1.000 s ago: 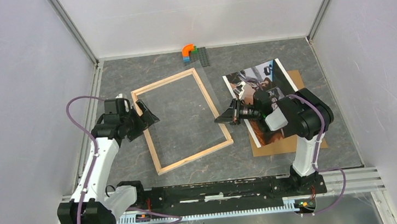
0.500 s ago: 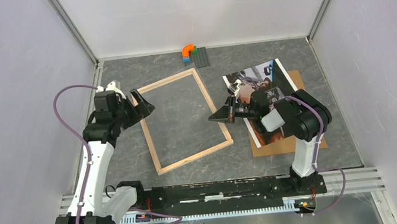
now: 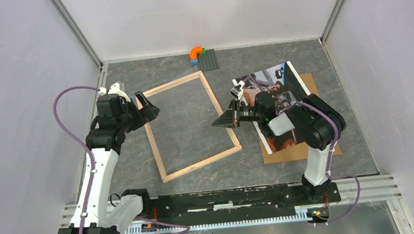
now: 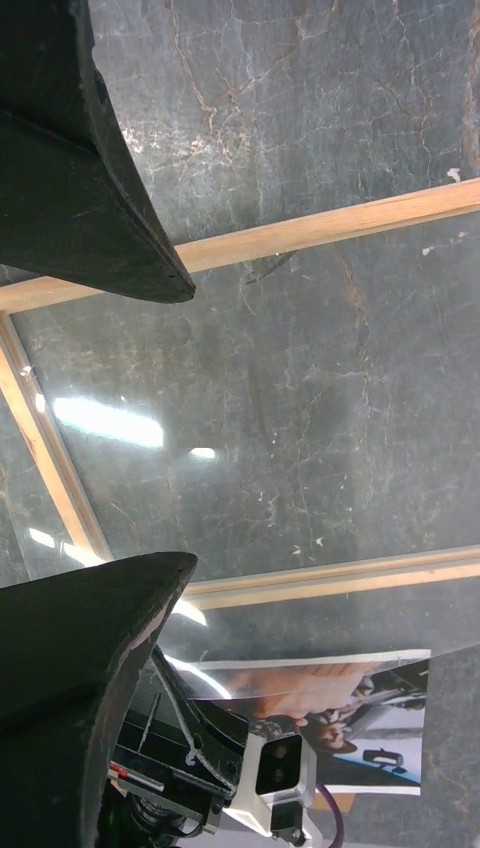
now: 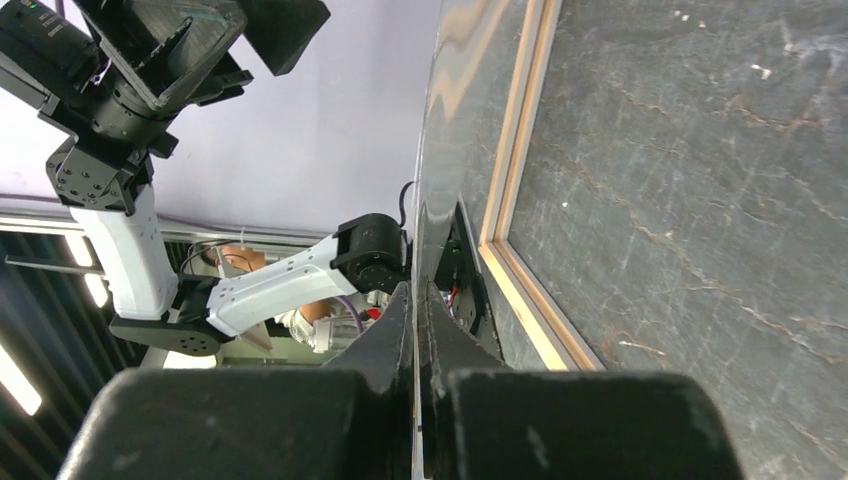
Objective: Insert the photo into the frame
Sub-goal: Adjust the photo frame item on the photo frame.
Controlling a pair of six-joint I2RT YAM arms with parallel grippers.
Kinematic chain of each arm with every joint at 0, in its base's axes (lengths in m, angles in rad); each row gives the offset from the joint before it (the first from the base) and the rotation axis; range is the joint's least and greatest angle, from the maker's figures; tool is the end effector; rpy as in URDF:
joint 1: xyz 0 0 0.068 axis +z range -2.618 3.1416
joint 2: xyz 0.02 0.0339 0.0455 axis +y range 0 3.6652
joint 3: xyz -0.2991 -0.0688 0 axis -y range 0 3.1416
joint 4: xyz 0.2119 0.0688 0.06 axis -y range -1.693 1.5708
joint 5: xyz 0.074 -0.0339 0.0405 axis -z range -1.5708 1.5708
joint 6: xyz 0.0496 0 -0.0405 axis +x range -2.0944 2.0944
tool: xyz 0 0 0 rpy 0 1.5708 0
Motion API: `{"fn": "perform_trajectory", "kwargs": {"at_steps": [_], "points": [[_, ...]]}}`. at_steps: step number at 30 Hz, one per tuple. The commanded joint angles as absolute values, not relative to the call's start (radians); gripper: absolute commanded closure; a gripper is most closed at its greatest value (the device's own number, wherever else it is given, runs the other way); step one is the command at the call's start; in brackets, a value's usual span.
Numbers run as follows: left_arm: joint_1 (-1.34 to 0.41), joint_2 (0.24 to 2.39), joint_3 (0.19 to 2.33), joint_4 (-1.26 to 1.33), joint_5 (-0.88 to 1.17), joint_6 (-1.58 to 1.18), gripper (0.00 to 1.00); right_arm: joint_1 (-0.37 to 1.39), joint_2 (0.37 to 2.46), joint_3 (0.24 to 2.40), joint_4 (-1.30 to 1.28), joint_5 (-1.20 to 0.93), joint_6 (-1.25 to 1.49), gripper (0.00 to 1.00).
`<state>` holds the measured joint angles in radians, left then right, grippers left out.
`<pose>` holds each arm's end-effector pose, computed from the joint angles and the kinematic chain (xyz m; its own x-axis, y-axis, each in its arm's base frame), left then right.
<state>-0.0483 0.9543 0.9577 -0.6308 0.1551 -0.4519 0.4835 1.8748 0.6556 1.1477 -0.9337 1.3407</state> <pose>0.1578 -0.0153 0.3460 -0.6029 -0.4028 -0.6887 -0.1008 0.8947 -0.4351 0.2843 0.1943 0.2132 -0.9748 0.1423 -0.1716 -0.1634 0.0674 0.9843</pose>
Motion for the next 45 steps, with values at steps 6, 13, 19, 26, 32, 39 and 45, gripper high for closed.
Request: {"fn": "perform_trajectory", "kwargs": {"at_steps": [6, 13, 19, 26, 32, 39, 45], "points": [[-0.051, 0.955, 0.911, -0.574, 0.129, -0.415, 0.0, 0.477, 1.88, 0.66, 1.106, -0.938, 1.182, 1.0], [-0.051, 0.952, 0.946, -0.572, 0.144, -0.445, 0.0, 0.476, 1.765, 0.659, 1.072, -0.939, 1.174, 1.0], [-0.052, 0.942, 1.02, -0.576, 0.22, -0.484, 0.0, 0.494, 1.647, 0.74, 0.931, -0.921, 1.14, 1.0], [-0.054, 0.918, 1.124, -0.618, 0.242, -0.487, 0.0, 0.561, 1.667, 0.842, 0.902, -0.896, 1.152, 1.0], [-0.06, 0.913, 1.144, -0.642, 0.229, -0.466, 0.0, 0.577, 1.724, 0.879, 0.938, -0.894, 1.18, 1.0], [-0.063, 0.914, 1.108, -0.639, 0.215, -0.456, 0.0, 0.565, 1.849, 0.882, 1.003, -0.881, 1.193, 1.0], [-0.063, 0.927, 1.079, -0.624, 0.194, -0.437, 0.0, 0.531, 1.899, 0.834, 1.032, -0.87, 1.165, 1.0]]}}
